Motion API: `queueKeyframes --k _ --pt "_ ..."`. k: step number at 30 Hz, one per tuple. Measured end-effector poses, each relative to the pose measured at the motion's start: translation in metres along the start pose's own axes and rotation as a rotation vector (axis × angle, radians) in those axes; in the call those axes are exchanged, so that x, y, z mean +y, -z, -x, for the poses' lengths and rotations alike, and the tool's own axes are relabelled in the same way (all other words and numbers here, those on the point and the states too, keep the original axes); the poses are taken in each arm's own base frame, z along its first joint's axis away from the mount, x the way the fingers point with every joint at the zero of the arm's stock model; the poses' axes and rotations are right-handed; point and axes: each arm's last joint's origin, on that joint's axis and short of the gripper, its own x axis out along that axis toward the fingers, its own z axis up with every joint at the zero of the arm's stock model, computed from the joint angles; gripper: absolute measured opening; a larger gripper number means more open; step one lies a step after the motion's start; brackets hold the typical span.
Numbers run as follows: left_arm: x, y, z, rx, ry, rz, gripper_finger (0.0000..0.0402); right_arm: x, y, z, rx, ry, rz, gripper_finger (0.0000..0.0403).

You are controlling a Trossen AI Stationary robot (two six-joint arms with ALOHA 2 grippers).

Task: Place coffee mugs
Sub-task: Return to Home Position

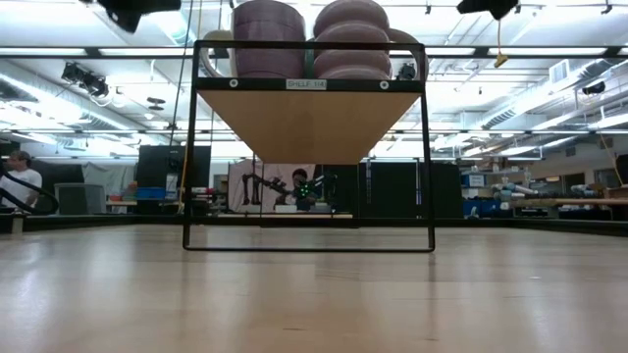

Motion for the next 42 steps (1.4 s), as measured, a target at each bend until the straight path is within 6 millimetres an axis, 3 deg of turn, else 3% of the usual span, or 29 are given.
queueKeyframes --k 15,21,34,39,42 --pt "0.034 0.064 0.011 -0.190 -0.006 0.110 0.0142 -0.023 0.075 -0.014 -0.304 0.008 -0.046 0.0191" --pt "0.046 0.081 0.014 -0.264 -0.003 0.164 0.0121 -0.035 0.102 -0.022 -0.415 0.036 -0.067 0.0179" --pt "0.053 0.091 0.014 -0.251 0.018 0.115 0.0047 -0.065 0.148 -0.034 -0.470 0.060 -0.049 0.0141" --pt "0.052 0.093 0.014 -0.233 0.033 0.028 0.0009 -0.078 0.172 -0.045 -0.562 0.117 -0.146 0.0133" --pt "0.053 0.092 0.013 -0.243 0.040 0.025 0.0007 -0.084 0.180 -0.045 -0.579 0.134 -0.200 0.0132"
